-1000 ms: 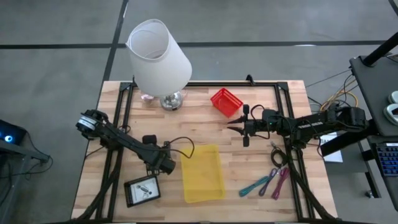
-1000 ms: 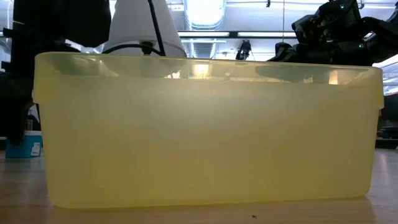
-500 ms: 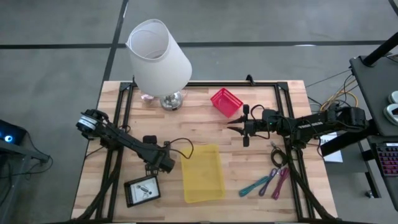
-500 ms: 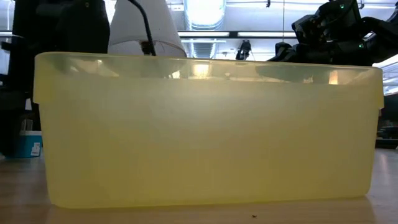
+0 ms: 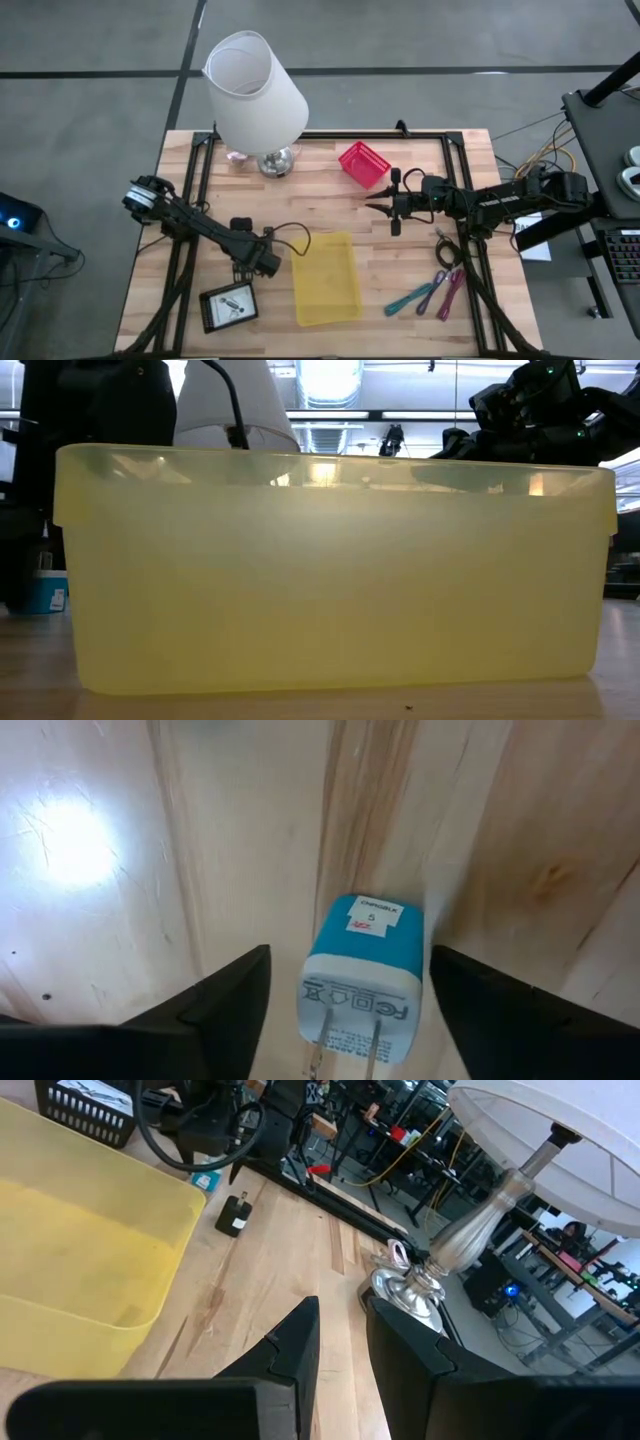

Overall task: Pick and place items into bin
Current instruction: Put the blue charger adapter into the red bin

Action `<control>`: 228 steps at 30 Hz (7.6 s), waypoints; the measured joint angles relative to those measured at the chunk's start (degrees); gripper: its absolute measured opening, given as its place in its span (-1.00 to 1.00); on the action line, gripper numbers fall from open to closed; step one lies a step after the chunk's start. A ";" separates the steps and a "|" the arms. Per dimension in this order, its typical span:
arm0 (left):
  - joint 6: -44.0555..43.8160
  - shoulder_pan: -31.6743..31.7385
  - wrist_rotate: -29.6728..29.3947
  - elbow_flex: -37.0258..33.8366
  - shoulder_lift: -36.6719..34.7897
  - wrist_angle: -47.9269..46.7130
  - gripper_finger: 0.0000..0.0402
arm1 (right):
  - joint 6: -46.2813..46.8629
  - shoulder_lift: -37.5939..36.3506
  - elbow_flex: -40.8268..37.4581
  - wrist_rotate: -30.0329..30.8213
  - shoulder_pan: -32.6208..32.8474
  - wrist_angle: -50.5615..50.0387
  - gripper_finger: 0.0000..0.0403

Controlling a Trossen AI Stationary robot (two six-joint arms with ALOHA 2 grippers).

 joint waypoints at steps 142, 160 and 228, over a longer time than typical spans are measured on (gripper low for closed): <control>29.51 4.89 -32.00 -8.85 -25.59 64.19 -0.33 | -55.28 40.92 36.54 17.97 17.38 18.61 0.33; 29.51 4.87 -29.03 -8.87 -25.59 64.26 -0.33 | -55.04 40.92 39.12 24.17 17.84 12.17 -0.13; 36.18 4.98 -29.08 -8.87 -26.69 63.93 -0.21 | -51.74 40.92 39.91 28.60 19.22 10.88 -0.27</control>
